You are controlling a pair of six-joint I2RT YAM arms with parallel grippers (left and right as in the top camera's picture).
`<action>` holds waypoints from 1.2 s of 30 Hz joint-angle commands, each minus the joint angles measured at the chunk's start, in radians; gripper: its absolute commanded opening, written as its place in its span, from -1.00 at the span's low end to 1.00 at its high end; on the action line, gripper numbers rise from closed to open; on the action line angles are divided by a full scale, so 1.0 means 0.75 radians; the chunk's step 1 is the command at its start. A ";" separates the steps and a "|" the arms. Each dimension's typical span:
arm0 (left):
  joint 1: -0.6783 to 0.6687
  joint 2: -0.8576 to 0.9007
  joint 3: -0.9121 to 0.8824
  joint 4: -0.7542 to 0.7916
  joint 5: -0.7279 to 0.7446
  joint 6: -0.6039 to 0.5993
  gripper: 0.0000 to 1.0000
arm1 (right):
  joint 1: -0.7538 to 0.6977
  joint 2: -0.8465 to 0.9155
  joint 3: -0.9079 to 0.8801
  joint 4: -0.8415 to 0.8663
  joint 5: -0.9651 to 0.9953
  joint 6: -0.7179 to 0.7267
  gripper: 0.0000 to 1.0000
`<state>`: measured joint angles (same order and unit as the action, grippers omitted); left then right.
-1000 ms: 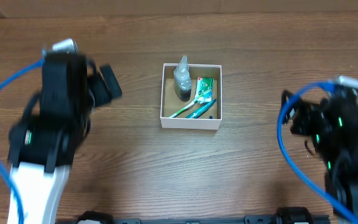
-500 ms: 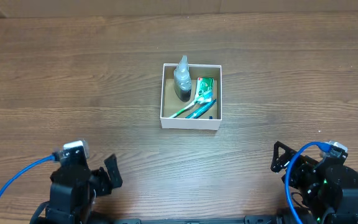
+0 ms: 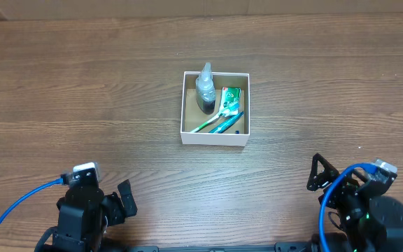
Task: Pack container
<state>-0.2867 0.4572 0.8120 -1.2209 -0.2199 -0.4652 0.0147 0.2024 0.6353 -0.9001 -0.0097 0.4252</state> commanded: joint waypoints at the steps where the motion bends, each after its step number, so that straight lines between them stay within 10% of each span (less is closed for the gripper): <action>1: -0.003 -0.010 0.001 0.000 0.001 -0.010 1.00 | -0.004 -0.190 -0.195 0.207 -0.051 -0.236 1.00; 12: -0.003 -0.010 0.001 0.000 0.001 -0.010 1.00 | 0.011 -0.266 -0.824 1.375 -0.058 -0.439 1.00; 36: -0.003 -0.010 0.000 0.000 0.001 -0.009 1.00 | 0.011 -0.261 -0.836 1.091 -0.034 -0.438 1.00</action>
<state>-0.2867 0.4572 0.8104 -1.2236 -0.2199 -0.4652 0.0158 0.0132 0.0181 -0.0895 -0.0441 0.1036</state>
